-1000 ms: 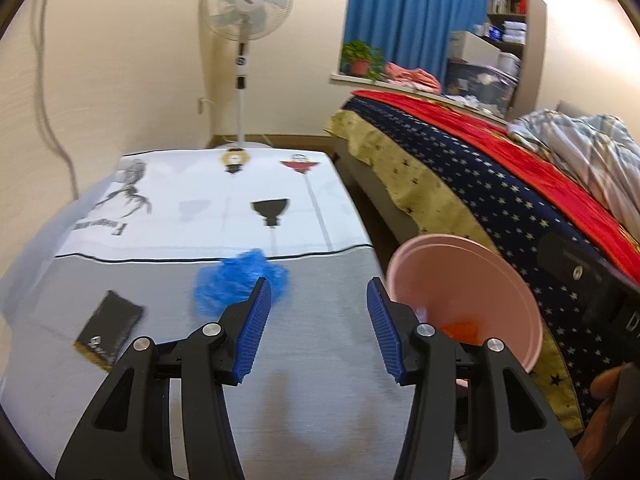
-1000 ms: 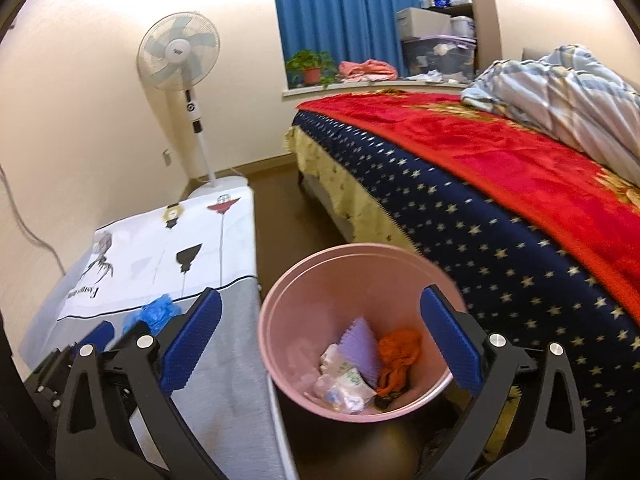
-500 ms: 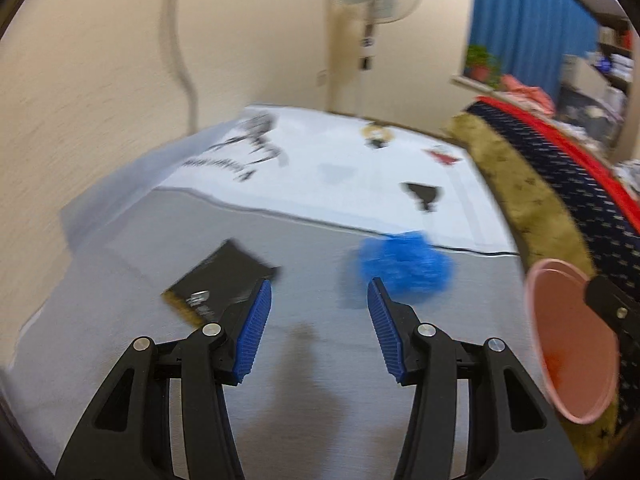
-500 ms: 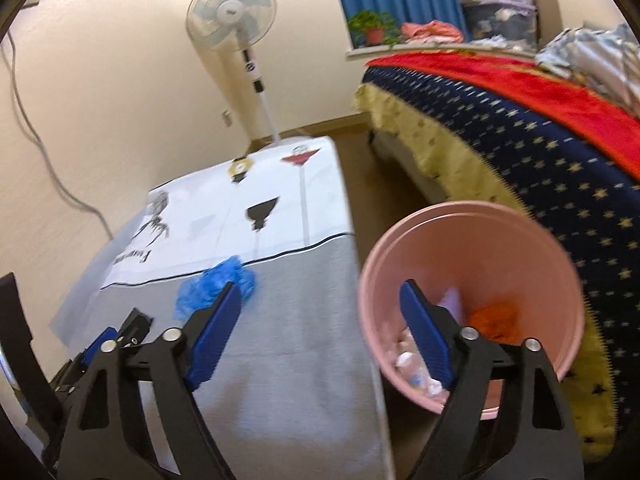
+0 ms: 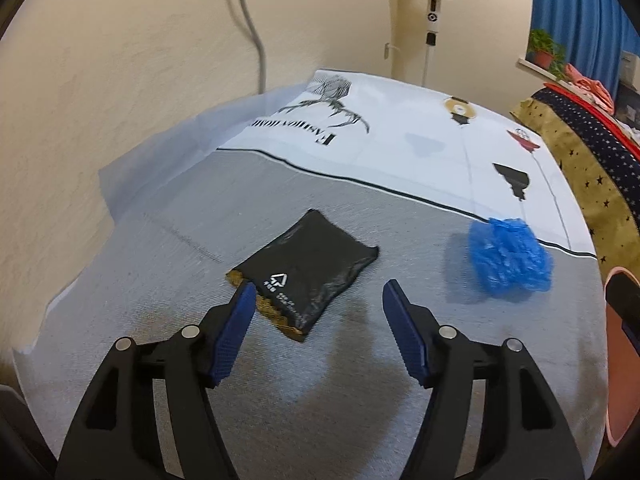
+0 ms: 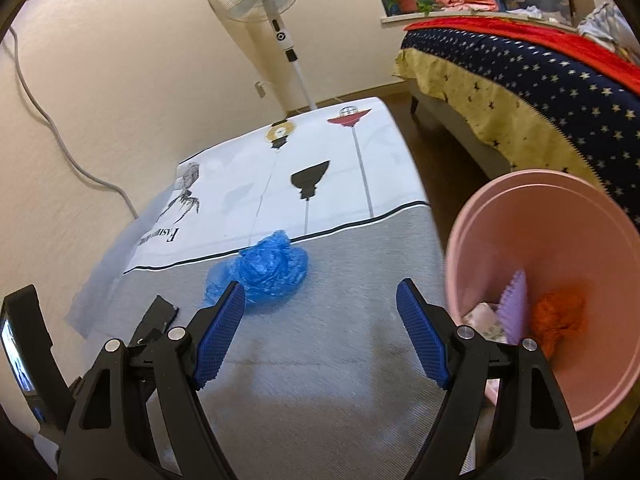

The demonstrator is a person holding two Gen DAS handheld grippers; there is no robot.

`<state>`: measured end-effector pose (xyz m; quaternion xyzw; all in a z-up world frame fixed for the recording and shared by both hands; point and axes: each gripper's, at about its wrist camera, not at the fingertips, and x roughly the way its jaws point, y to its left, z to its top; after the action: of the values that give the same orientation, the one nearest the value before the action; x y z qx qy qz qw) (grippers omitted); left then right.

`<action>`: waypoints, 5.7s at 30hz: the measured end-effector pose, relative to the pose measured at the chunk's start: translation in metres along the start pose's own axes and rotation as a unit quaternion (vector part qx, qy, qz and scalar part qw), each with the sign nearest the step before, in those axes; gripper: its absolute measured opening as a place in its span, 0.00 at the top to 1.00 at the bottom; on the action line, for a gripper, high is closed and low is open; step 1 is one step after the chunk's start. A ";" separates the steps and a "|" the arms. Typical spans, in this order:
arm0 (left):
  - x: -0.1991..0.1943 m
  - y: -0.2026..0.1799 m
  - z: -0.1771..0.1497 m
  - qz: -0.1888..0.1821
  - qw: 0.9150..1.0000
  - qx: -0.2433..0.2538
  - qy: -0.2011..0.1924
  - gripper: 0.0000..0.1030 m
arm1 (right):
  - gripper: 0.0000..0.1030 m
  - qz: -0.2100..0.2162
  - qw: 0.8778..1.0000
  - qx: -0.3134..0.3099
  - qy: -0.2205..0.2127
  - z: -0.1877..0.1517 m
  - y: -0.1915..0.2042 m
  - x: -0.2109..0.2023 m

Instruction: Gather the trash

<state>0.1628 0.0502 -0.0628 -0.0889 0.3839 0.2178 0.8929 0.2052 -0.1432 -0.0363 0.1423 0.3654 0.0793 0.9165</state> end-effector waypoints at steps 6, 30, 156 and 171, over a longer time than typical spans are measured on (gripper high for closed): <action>0.011 0.008 0.000 0.009 1.000 -0.014 0.025 0.37 | 0.24 0.023 0.999 0.001 0.022 0.001 0.006 0.024; 0.028 0.005 0.009 -0.044 0.998 -0.019 0.037 0.76 | 0.85 0.043 0.996 -0.007 0.083 -0.002 0.014 0.069; -0.098 -0.169 -0.040 -0.329 0.920 0.210 -0.027 0.59 | 0.44 -0.229 0.969 0.077 -0.059 0.024 -0.133 -0.142; -0.132 -0.088 -0.035 -0.277 0.945 0.166 -0.052 0.31 | 0.05 -0.199 0.975 -0.007 -0.102 0.013 -0.067 -0.202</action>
<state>0.0994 -0.0815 0.0081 -0.0311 0.3276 -0.1007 0.9389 0.0715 -0.2592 0.0817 0.0673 0.2899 -0.1174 0.9474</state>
